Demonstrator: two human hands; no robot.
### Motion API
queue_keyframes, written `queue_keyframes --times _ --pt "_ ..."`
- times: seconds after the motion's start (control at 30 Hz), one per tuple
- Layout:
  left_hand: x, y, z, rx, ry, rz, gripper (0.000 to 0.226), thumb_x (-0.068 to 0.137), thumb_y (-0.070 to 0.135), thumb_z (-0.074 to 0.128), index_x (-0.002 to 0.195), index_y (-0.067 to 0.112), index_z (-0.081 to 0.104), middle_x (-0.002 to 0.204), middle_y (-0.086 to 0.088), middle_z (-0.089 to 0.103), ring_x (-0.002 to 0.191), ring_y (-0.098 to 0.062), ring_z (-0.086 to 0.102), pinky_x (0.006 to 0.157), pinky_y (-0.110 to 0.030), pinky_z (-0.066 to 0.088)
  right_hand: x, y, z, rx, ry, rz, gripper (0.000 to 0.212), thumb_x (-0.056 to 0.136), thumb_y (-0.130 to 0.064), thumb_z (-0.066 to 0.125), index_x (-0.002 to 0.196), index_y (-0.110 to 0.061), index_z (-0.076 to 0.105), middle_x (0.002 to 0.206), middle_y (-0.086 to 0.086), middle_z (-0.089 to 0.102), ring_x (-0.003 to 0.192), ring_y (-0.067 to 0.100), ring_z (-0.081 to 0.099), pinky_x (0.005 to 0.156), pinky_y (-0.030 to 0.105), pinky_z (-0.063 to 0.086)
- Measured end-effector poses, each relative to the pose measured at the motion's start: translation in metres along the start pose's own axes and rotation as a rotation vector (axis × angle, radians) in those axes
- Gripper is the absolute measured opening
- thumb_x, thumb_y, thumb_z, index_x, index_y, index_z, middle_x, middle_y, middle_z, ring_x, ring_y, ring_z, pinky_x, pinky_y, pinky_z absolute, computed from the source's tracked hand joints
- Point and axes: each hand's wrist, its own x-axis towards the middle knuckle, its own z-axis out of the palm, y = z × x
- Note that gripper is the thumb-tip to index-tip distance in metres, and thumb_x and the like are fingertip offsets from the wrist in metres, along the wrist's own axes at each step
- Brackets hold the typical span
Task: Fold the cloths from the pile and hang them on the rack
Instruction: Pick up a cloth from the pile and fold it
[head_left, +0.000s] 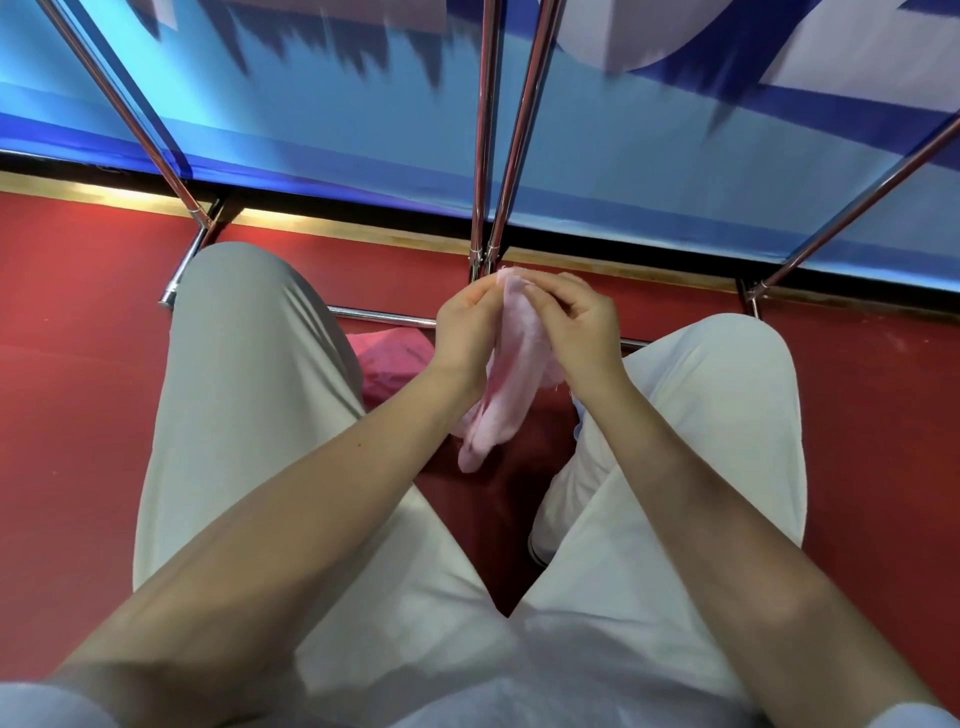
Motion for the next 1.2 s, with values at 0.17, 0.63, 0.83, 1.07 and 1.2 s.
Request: queue_keyframes --times 0.17,0.63,0.83,1.07,1.2 --pt "0.002 0.001 0.003 -0.039 0.026 -0.089 0.019 0.092 0.020 0.060 0.078 0.016 0.072 0.067 0.004 0.067 0.069 -0.010 0.062 0.069 -0.027 0.049 0.005 0.005 0.001 -0.030 0.007 0.022 0.014 0.092 -0.013 0.060 0.100 -0.009 0.070 0.096 -0.004 0.072 0.094 0.007 0.066 0.085 0.025 0.053" --pt "0.010 0.005 0.006 0.084 0.023 -0.128 0.021 0.092 0.030 0.062 0.089 0.013 0.074 0.088 -0.006 0.065 0.085 -0.016 0.059 0.080 -0.030 0.047 0.017 0.013 0.003 -0.046 0.085 0.107 0.015 0.090 -0.014 0.065 0.085 -0.002 0.059 0.077 -0.002 0.063 0.076 0.006 0.060 0.070 0.017 0.048" --pt "0.005 0.001 0.004 0.147 -0.027 0.010 0.027 0.092 0.023 0.063 0.069 0.027 0.075 0.080 0.000 0.070 0.085 -0.018 0.060 0.077 -0.033 0.048 0.008 0.008 -0.002 0.029 0.065 0.160 0.013 0.090 -0.018 0.066 0.084 -0.009 0.059 0.077 0.002 0.063 0.077 0.011 0.061 0.072 0.027 0.050" --pt "-0.004 0.012 -0.004 0.172 -0.024 0.088 0.021 0.092 0.018 0.059 0.078 0.012 0.072 0.081 -0.007 0.063 0.080 -0.015 0.055 0.073 -0.028 0.046 0.007 0.004 -0.005 0.074 -0.063 0.180 0.012 0.089 -0.009 0.064 0.080 -0.016 0.059 0.070 -0.004 0.054 0.068 0.008 0.050 0.065 0.019 0.043" --pt "-0.007 0.019 -0.012 0.204 0.005 0.127 0.025 0.089 0.022 0.059 0.085 -0.001 0.068 0.078 -0.008 0.055 0.076 -0.015 0.050 0.070 -0.031 0.042 0.007 0.008 -0.008 -0.018 -0.131 0.148 0.013 0.088 -0.011 0.065 0.079 -0.018 0.060 0.064 -0.012 0.054 0.063 0.005 0.048 0.061 0.017 0.040"
